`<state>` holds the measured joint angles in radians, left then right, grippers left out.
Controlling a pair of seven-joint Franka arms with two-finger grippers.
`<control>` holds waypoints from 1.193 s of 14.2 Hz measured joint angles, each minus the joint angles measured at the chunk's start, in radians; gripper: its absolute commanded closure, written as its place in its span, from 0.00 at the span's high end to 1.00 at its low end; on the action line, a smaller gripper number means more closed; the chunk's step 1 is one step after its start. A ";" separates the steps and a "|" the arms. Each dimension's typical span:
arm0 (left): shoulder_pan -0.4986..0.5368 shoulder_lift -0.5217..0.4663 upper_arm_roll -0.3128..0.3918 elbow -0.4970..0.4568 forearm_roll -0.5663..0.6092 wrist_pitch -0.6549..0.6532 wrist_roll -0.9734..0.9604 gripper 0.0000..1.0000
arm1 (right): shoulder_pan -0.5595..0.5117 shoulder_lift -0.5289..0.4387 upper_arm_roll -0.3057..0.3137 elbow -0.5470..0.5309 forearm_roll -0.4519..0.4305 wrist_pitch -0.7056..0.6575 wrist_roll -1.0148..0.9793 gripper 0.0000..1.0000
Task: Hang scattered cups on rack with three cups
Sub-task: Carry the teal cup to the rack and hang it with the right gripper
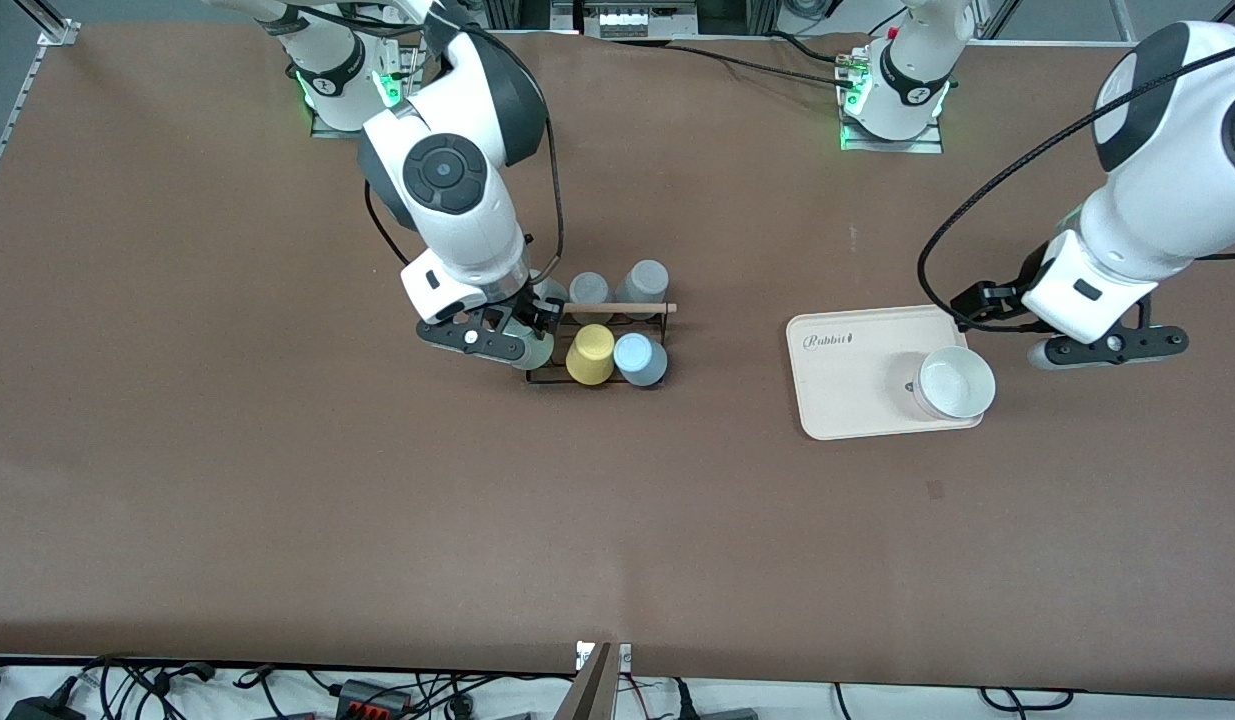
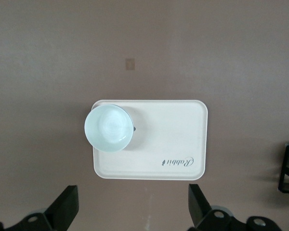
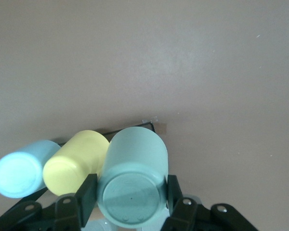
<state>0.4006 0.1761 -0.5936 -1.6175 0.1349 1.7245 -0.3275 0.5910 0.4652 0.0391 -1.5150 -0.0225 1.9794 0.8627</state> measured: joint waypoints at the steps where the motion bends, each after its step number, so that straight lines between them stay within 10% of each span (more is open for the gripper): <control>1: -0.002 -0.003 0.002 0.008 0.000 0.000 0.001 1.00 | 0.003 0.018 0.000 0.000 0.000 0.013 0.000 0.27; 7: -0.276 -0.099 0.280 -0.065 -0.071 -0.010 0.010 1.00 | 0.013 0.099 -0.001 0.002 -0.025 0.075 0.000 0.30; 8: -0.279 -0.106 0.287 -0.069 -0.081 -0.010 0.019 1.00 | 0.013 0.104 -0.001 0.003 -0.029 0.075 0.000 0.42; 9: -0.281 -0.109 0.287 -0.070 -0.086 -0.010 0.020 1.00 | 0.013 0.107 -0.002 0.003 -0.030 0.075 0.000 0.82; 10: -0.282 -0.110 0.286 -0.070 -0.093 -0.010 0.020 1.00 | 0.013 0.108 -0.003 0.003 -0.030 0.075 0.000 1.00; 17: -0.283 -0.111 0.286 -0.069 -0.101 -0.006 0.021 1.00 | -0.012 0.089 -0.027 0.120 -0.037 -0.007 -0.181 1.00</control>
<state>0.1174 0.0653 -0.3078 -1.6869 0.0338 1.7181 -0.3066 0.5792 0.5546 0.0120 -1.3954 -0.0596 1.9729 0.6813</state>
